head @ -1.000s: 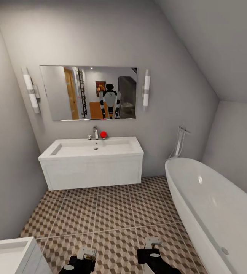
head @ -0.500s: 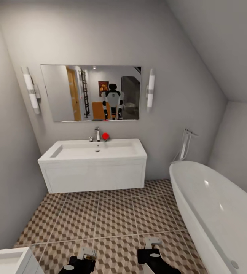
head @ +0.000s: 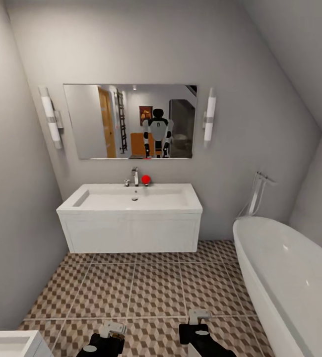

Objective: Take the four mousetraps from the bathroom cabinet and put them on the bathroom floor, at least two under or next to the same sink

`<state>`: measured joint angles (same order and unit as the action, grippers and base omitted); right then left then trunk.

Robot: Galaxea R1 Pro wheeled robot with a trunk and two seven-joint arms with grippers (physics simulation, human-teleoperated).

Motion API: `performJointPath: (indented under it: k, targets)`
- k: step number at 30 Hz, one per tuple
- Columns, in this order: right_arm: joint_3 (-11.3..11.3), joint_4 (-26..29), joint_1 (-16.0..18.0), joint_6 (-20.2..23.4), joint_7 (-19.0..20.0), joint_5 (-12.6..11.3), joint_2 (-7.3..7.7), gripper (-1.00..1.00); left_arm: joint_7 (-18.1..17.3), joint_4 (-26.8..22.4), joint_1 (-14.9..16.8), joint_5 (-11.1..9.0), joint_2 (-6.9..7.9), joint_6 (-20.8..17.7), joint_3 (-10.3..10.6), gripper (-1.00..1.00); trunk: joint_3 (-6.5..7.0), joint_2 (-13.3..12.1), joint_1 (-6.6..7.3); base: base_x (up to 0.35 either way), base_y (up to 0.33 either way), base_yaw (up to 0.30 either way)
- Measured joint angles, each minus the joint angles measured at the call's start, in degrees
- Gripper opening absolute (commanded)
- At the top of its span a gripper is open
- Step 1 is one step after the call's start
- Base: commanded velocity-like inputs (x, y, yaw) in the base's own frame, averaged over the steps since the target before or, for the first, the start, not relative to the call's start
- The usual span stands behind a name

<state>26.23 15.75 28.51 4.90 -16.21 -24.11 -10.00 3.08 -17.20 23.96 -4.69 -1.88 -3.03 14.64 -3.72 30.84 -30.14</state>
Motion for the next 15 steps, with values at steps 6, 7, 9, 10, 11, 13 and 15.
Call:
performJointPath:
  k: [6,7,9,10,11,13,15]
  targets:
    - [0.0,0.0,0.0,0.0,0.0,0.0,0.0,-1.0,0.0,0.0,0.0,0.0,-0.06,0.0,0.0,-1.0,0.0,0.0,-0.01,-0.001,-0.038,0.01]
    - [0.0,0.0,0.0,0.0,0.0,0.0,0.0,-1.0,0.0,0.0,0.0,0.0,-0.06,0.0,0.0,-1.0,0.0,0.0,-0.01,-0.008,-0.136,0.003]
    - [0.0,0.0,0.0,0.0,0.0,0.0,0.0,-1.0,0.0,0.0,0.0,0.0,-0.07,0.0,0.0,-1.0,0.0,0.0,-0.01,-0.006,-0.128,0.002]
    - [0.0,0.0,0.0,0.0,0.0,0.0,0.0,-1.0,0.0,0.0,0.0,0.0,-0.08,0.0,0.0,-1.0,0.0,0.0,-0.01,-0.004,-0.096,0.002]
    - [0.0,0.0,0.0,0.0,0.0,0.0,0.0,-1.0,0.0,0.0,0.0,0.0,-0.08,0.0,0.0,-1.0,0.0,0.0,-0.01,-0.003,-0.061,0.001]
    - [0.0,0.0,0.0,0.0,0.0,0.0,0.0,-1.0,0.0,0.0,0.0,0.0,-0.08,0.0,0.0,-1.0,0.0,0.0,-0.01,-0.002,-0.051,0.001]
    - [0.0,0.0,0.0,0.0,0.0,0.0,0.0,-1.0,0.0,0.0,0.0,0.0,-0.09,0.0,0.0,-1.0,0.0,0.0,-0.01,-0.001,-0.091,0.008]
